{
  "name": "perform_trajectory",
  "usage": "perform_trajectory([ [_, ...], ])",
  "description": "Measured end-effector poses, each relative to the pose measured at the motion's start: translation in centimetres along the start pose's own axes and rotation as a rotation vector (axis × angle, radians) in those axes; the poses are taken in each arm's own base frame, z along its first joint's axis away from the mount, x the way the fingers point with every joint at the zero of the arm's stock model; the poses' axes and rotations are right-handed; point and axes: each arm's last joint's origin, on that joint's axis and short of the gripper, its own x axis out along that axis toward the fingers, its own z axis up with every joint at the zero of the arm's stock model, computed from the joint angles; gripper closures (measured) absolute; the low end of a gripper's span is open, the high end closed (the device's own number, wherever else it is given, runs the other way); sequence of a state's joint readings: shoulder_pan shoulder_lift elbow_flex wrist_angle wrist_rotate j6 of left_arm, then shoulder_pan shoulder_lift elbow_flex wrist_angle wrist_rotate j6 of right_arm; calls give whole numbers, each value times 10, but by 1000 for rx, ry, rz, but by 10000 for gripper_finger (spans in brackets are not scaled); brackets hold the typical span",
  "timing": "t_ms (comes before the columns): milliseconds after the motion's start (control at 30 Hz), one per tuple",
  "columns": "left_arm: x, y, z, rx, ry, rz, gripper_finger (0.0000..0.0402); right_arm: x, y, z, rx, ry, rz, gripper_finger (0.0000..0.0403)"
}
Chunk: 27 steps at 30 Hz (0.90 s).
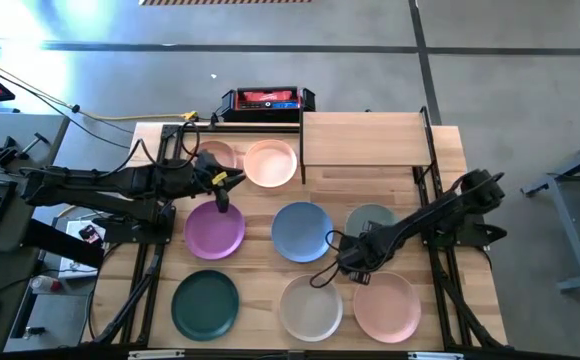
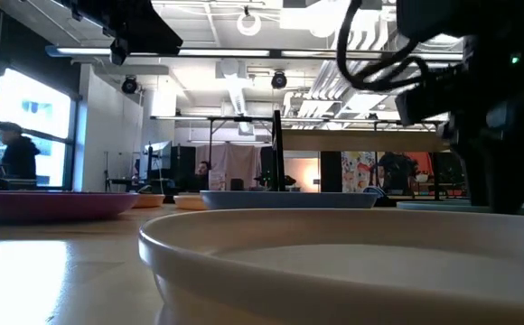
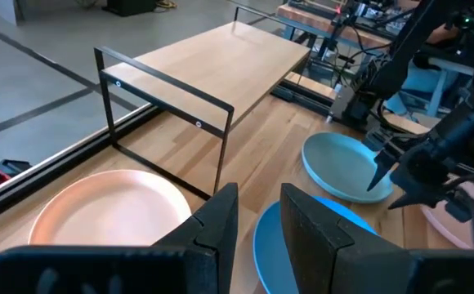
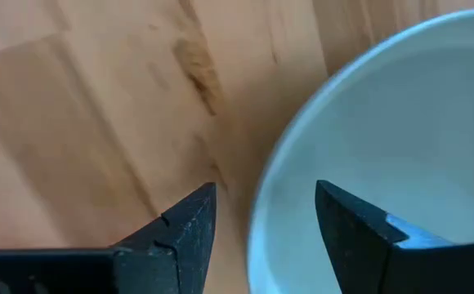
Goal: Place and stack plates onto a shelf
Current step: Put the light blue plate on the shelf
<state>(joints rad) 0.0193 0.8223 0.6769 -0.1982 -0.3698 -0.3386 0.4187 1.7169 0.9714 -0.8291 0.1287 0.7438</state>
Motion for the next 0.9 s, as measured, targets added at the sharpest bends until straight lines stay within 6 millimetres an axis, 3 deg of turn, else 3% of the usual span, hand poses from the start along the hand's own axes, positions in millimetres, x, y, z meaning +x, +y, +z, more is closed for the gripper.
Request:
perform_trajectory([
  [267,0,0,0,0,0,0,319,10,3,1,33,21,-36,228],
  [667,0,0,0,0,0,0,319,10,3,0,62,40,-19,386],
  [900,0,0,0,-1,0,-1,319,7,2,0,59,57,-32,399],
])
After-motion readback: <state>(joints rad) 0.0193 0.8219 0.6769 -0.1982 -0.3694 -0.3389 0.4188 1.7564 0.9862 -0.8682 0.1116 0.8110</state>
